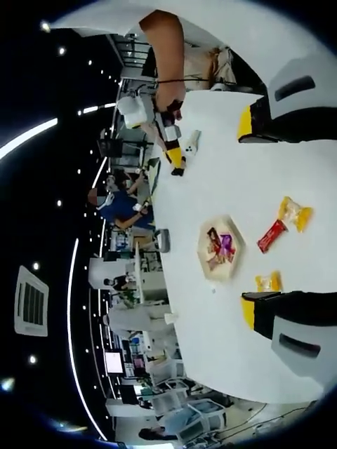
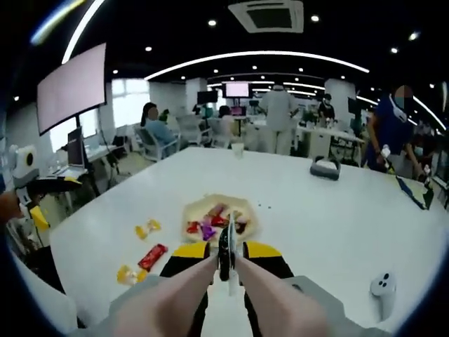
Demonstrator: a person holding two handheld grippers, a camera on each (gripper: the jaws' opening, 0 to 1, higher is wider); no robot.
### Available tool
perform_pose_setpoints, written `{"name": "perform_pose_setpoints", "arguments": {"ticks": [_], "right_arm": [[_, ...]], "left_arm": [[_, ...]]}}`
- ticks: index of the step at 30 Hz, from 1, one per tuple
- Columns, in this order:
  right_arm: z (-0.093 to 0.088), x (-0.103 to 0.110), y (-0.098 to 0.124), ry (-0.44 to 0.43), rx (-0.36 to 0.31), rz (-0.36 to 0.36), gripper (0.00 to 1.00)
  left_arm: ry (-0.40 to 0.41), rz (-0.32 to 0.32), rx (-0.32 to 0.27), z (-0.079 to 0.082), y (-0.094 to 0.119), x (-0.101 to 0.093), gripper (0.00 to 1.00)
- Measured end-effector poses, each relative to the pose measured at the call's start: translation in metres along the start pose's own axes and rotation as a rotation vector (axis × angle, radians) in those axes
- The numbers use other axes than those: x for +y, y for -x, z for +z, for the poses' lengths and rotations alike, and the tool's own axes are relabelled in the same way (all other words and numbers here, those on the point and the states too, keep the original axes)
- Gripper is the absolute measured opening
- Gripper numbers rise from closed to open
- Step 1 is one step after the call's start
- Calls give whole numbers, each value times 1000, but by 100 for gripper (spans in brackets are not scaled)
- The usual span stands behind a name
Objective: Place the target food into the container with the food tongs after gripping and lifting it, then release it inside without dropping or visibly crushing the food.
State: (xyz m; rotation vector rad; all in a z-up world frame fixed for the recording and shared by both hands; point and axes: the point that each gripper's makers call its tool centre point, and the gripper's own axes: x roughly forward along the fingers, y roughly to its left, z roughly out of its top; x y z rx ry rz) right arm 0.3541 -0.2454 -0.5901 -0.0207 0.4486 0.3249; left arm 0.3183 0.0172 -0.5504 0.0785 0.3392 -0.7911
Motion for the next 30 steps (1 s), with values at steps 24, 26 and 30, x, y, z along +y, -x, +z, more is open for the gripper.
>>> {"name": "perform_pose_setpoints", "arguments": {"ticks": [24, 26, 30], "right_arm": [[-6, 22, -124, 22, 122, 85, 26], [-43, 18, -137, -41, 183, 77, 26], [-70, 18, -149, -100, 200, 66, 26]], "left_arm": [[64, 83, 43, -31, 25, 16, 95], [75, 92, 66, -37, 28, 17, 95], [81, 105, 101, -44, 32, 22, 93]]}}
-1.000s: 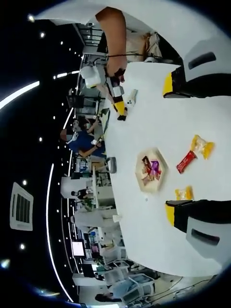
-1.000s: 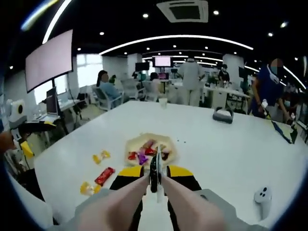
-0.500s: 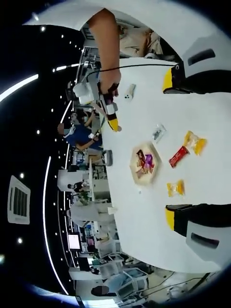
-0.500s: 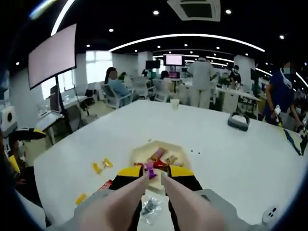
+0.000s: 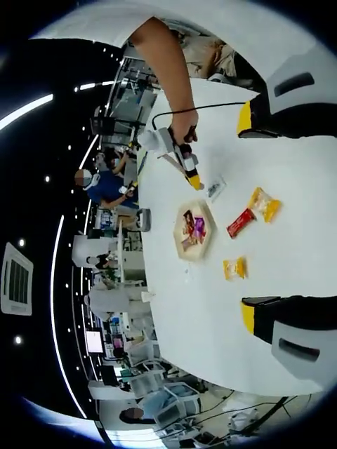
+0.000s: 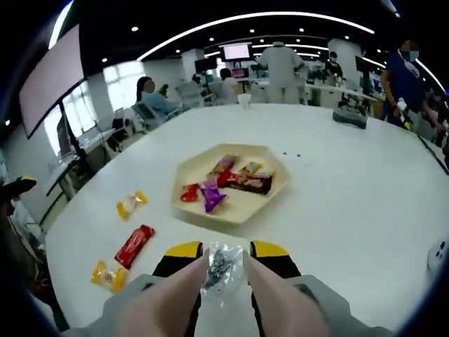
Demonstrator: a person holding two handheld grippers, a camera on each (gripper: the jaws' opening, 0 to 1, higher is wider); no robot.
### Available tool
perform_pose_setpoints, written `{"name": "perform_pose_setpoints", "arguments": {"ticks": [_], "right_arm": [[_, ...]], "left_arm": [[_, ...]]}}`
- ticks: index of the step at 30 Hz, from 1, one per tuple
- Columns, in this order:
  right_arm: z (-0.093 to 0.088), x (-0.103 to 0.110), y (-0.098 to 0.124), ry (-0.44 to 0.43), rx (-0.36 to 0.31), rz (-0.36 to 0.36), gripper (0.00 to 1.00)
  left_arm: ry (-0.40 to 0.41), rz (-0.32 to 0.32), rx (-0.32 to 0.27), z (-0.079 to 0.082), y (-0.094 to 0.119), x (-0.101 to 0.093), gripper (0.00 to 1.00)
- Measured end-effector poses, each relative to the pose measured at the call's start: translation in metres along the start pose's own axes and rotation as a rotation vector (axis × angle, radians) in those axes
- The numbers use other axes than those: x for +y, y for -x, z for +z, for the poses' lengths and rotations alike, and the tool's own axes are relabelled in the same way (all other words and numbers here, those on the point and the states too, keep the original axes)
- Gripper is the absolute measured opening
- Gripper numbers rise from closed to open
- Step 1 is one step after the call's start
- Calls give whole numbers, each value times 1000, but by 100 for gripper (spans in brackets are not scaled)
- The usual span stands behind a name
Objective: Place the target food into the container with the food tongs after gripping and lifting it, then release it inside without dropping or visibly crushing the food.
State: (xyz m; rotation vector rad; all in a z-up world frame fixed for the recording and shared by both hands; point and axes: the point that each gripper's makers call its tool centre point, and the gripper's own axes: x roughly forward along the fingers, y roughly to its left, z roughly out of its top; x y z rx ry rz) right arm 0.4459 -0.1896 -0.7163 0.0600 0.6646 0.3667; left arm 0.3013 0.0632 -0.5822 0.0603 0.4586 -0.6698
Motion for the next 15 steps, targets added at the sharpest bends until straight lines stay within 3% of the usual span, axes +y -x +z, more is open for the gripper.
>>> {"name": "perform_pose_setpoints", "arguments": {"ticks": [4, 5, 6, 10, 15], "right_arm": [[-17, 3, -8, -42, 12, 7, 26], [-9, 6, -9, -79, -45, 11, 26], [-12, 6, -8, -61, -21, 7, 26], [-2, 7, -3, -46, -53, -10, 27], [-1, -3, -1, -88, -71, -34, 28]], "left_arm": [[0, 19, 31, -4, 3, 8, 92], [-2, 22, 35, -5, 4, 10, 92], [-3, 24, 40, -5, 4, 11, 92], [-6, 22, 44, -3, 2, 13, 91], [-10, 19, 34, 0, 1, 13, 90]]}}
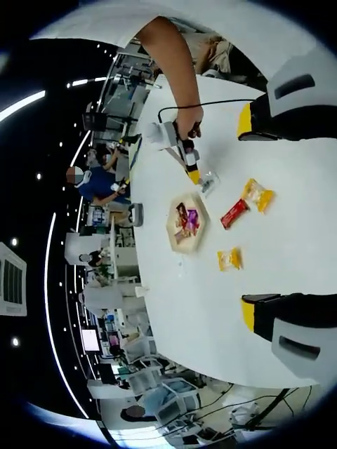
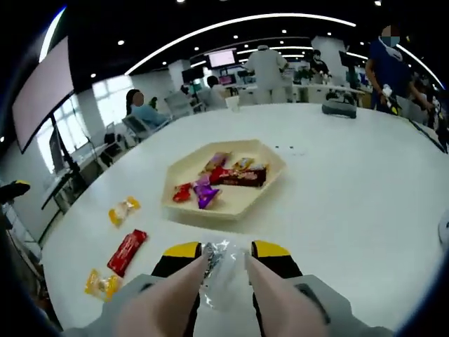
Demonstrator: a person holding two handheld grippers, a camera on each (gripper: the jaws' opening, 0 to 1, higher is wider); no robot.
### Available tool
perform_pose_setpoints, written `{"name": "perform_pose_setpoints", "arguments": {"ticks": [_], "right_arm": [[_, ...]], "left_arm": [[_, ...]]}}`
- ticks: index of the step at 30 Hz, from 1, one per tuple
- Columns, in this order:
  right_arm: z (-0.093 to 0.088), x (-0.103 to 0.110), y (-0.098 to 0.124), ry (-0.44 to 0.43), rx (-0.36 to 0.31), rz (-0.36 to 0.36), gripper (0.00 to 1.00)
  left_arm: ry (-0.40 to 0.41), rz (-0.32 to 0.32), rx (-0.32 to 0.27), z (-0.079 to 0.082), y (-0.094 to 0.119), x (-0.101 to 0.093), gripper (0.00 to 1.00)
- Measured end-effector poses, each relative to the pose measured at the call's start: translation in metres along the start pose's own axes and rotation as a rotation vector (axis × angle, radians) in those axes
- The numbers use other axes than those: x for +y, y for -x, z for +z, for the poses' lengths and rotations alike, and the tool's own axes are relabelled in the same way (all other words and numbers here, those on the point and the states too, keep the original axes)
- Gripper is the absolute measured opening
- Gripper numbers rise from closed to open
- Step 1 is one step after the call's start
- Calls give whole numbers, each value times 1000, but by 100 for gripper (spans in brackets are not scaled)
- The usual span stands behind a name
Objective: Place the target food into the container with the food tongs after gripping and lifting it, then release it inside without dropping or visibly crushing the food.
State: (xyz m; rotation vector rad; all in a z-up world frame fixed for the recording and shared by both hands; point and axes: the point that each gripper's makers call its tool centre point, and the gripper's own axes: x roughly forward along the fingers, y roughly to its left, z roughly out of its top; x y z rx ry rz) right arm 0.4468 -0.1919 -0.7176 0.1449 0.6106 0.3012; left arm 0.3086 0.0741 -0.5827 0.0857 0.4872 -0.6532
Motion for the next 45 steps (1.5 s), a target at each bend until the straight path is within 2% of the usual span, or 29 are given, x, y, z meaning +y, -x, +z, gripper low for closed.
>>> {"name": "perform_pose_setpoints", "arguments": {"ticks": [6, 7, 13, 16, 17, 18, 20, 21, 22, 23, 24, 26, 27, 28, 30, 39, 45], "right_arm": [[-8, 2, -8, -93, 3, 17, 28], [-9, 6, -11, -131, 2, 34, 28], [-11, 18, -17, -141, 8, 57, 27], [-10, 21, -18, -116, 13, 61, 27], [-11, 20, -18, -56, 30, 50, 26], [-10, 25, -19, -65, 29, 61, 24], [-18, 34, -20, 50, 82, 66, 21], [-13, 38, -23, 172, 61, 62, 20], [-16, 43, -24, 187, 92, 57, 20], [-16, 45, -23, 280, 89, 43, 19], [-16, 51, -25, 325, 84, 59, 19], [-17, 54, -24, 311, 89, 60, 19], [-15, 54, -24, 347, 84, 60, 19], [-14, 55, -23, 334, 85, 62, 19], [-10, 52, -20, 362, 75, 49, 18], [0, 42, -5, 348, 62, 45, 16], [14, 38, 8, 354, 17, 33, 16]], "left_arm": [[-7, -8, 12, -4, 2, -1, 88], [-6, -5, 21, -6, 4, 0, 88], [-5, 7, 40, -12, 9, 5, 87], [-6, 11, 42, -12, 10, 7, 87], [-6, 12, 40, -11, 11, 8, 87], [-5, 13, 41, -11, 11, 8, 86], [-5, 15, 41, -11, 11, 9, 86], [-4, 17, 40, -11, 11, 10, 86], [-4, 17, 41, -11, 11, 10, 86], [-4, 18, 40, -11, 11, 10, 86], [-4, 20, 40, -11, 11, 11, 86], [-3, 22, 42, -11, 12, 11, 86], [-3, 24, 40, -11, 13, 12, 86], [-1, 26, 40, -11, 13, 12, 86], [-3, 28, 38, -11, 14, 12, 86], [-8, 21, 27, -7, 14, 10, 86], [-19, 11, 22, -5, 14, 6, 86]]}}
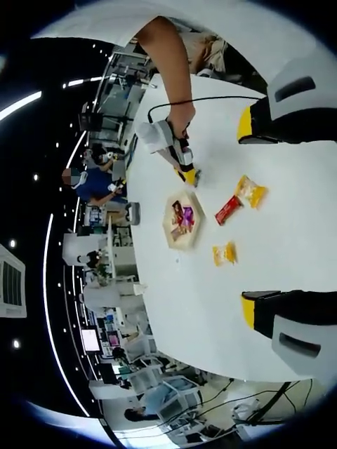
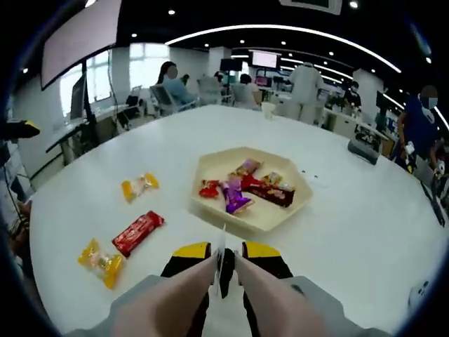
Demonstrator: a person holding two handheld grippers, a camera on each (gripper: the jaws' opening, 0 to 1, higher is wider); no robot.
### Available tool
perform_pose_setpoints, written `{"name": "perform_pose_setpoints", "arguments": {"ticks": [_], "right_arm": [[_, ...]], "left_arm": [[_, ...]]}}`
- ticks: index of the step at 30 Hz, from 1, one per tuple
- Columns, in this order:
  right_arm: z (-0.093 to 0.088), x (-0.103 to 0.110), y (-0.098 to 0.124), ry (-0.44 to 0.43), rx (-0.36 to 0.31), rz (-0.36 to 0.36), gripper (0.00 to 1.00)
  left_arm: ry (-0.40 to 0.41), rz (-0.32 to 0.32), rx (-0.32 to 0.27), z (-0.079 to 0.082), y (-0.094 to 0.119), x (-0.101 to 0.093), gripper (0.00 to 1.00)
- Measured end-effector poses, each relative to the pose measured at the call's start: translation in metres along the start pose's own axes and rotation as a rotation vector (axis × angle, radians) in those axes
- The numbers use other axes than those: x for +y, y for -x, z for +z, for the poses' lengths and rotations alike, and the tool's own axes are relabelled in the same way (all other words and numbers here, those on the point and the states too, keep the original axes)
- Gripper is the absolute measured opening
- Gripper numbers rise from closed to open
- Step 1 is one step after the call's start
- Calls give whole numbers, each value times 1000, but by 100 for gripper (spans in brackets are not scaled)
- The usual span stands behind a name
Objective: Place the target food into the container with the food tongs after gripping and lifting it, then release it inside without dropping or visibly crushing the food.
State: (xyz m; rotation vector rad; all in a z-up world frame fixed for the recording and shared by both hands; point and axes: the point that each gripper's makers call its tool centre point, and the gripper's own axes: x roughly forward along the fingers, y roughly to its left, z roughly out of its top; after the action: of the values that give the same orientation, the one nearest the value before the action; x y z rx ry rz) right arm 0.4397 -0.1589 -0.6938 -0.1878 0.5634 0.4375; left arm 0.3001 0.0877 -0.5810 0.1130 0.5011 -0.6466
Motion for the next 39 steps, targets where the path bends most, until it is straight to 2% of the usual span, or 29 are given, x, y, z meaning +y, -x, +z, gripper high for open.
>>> {"name": "perform_pose_setpoints", "arguments": {"ticks": [12, 16, 22, 25, 30, 34, 39], "right_arm": [[38, -17, 28, 18, -87, -49, 16], [55, -22, 29, 22, -122, -57, 16], [77, -32, 5, 43, -145, -59, 16], [89, -36, -13, 53, -153, -56, 16], [104, -43, -40, 69, -150, -46, 16], [112, -45, -52, 95, -141, -42, 16], [113, -42, -55, 111, -139, -33, 17]], "left_arm": [[-15, -15, -31, 8, 2, -7, 86], [-16, -13, -43, 9, 4, -7, 86], [-8, 3, -33, 3, 13, -5, 86], [0, 30, -23, -2, 23, 3, 86], [17, 78, -38, -4, 41, 15, 86], [35, 112, -35, -9, 49, 24, 86], [48, 129, -31, -13, 52, 28, 86]]}}
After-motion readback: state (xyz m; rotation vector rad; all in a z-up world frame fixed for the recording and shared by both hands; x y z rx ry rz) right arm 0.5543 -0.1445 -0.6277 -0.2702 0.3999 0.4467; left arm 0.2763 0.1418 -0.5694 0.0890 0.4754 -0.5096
